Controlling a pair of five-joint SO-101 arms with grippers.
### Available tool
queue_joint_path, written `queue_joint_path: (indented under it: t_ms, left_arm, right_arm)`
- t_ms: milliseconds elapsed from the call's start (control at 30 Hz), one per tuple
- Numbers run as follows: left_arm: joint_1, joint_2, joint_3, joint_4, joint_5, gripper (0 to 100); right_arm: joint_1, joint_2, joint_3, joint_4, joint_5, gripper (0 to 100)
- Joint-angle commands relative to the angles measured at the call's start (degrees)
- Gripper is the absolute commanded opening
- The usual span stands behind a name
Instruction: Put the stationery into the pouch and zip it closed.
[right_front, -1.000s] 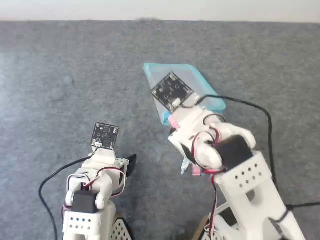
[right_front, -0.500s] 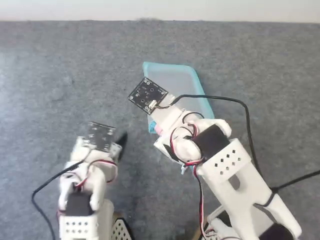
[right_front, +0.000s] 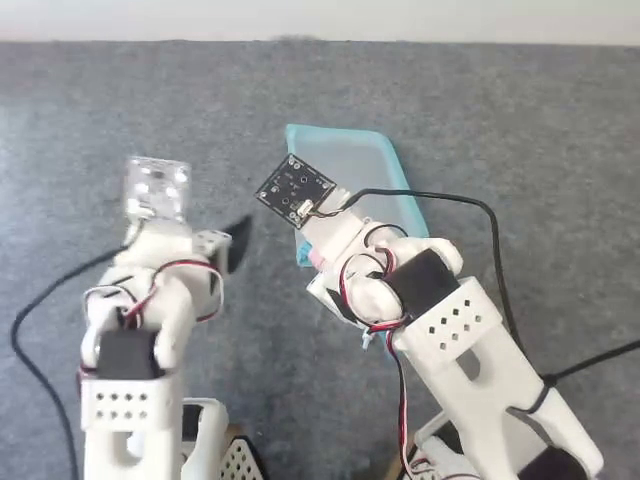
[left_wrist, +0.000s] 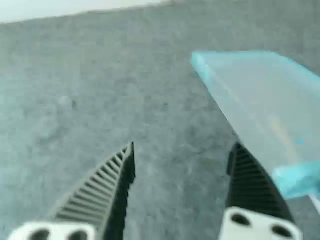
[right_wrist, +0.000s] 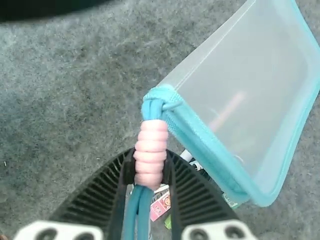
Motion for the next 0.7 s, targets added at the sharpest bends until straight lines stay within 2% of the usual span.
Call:
queue_joint_path:
  t_ms: [0,67,200,367,667]
  left_arm:
    - [9.1,-9.5,0.3,5.9,-0.9,31]
    - [12.8,-15.6,3.7,6.8,-1.8,31]
    - [13.5,-22.4,9.5,5.4,-4.7,31]
    - [13.7,-20.7,10.0,4.8,-4.8,31]
    - [13.7,-15.6,12.8,-3.1,-4.8,31]
  right_arm:
    - [-0.2,-0.8,-1.8,-1.6,-0.5,0.6]
    - [-0.2,-1.9,-1.8,-1.5,-0.4,0.6]
    - [-0.2,-6.9,-1.8,-0.1,-0.4,0.6]
    - [-0.2,-11.2,-1.7,1.1,-0.4,0.6]
    - [-0.6,-11.2,-1.6,2.1,-0.4,0.6]
